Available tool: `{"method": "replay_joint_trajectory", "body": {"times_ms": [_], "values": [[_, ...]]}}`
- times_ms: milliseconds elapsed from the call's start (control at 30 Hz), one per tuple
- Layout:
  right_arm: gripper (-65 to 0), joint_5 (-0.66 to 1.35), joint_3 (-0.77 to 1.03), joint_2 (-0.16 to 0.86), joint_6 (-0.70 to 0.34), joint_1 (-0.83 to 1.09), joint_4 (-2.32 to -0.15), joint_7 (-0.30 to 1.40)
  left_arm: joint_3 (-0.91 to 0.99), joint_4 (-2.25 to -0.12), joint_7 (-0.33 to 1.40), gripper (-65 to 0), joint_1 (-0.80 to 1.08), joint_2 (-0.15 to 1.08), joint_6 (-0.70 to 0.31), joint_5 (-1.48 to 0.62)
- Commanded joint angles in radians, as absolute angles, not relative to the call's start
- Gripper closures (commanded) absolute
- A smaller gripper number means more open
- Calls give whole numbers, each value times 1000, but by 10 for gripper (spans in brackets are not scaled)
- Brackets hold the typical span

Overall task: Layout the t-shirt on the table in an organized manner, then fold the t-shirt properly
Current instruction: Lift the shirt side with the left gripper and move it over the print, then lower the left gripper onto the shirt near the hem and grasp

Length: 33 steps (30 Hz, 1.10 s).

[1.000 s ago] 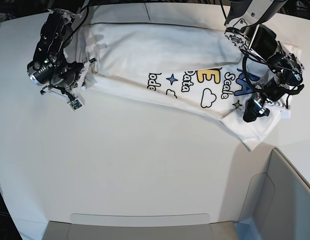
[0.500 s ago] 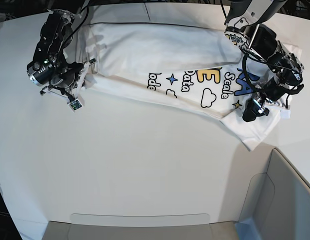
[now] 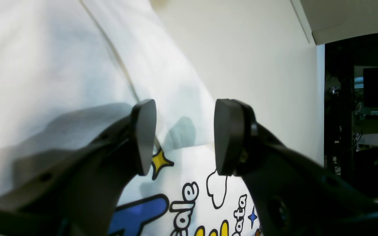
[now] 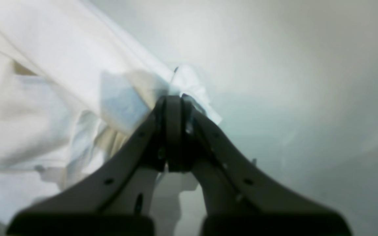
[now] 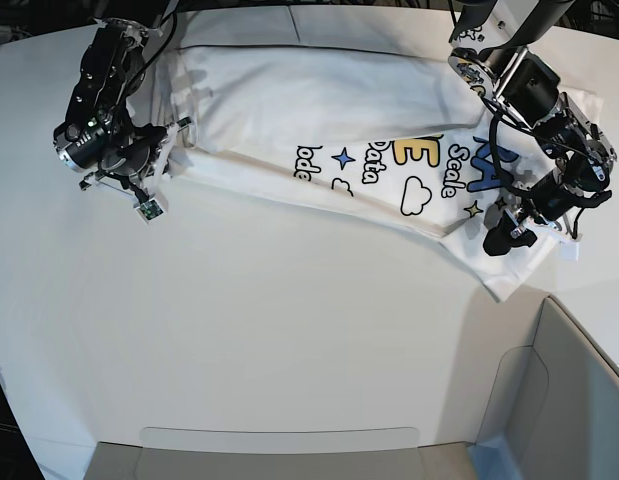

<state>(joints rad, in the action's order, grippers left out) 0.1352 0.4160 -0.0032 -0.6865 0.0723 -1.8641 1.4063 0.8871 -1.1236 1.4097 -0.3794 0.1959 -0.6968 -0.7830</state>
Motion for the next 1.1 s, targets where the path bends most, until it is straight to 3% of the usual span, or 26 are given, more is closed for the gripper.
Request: {"method": "replay_joint_trajectory", "body": {"times_ms": [0, 767, 867, 1067], "values": [[0, 139, 417, 4, -698, 58, -1880, 1396, 881, -1138, 1396, -276, -401, 209, -698, -806], [0, 139, 417, 4, -698, 58, -1880, 1396, 871, -1141, 1396, -266, -369, 213, -696, -805], [0, 139, 417, 2, -698, 58, -1880, 1396, 765, -1141, 1396, -249, -372, 214, -585, -809], [0, 139, 417, 1, -698, 50, -1882, 1396, 728, -1141, 1396, -249, -377, 211, -568, -809]]}}
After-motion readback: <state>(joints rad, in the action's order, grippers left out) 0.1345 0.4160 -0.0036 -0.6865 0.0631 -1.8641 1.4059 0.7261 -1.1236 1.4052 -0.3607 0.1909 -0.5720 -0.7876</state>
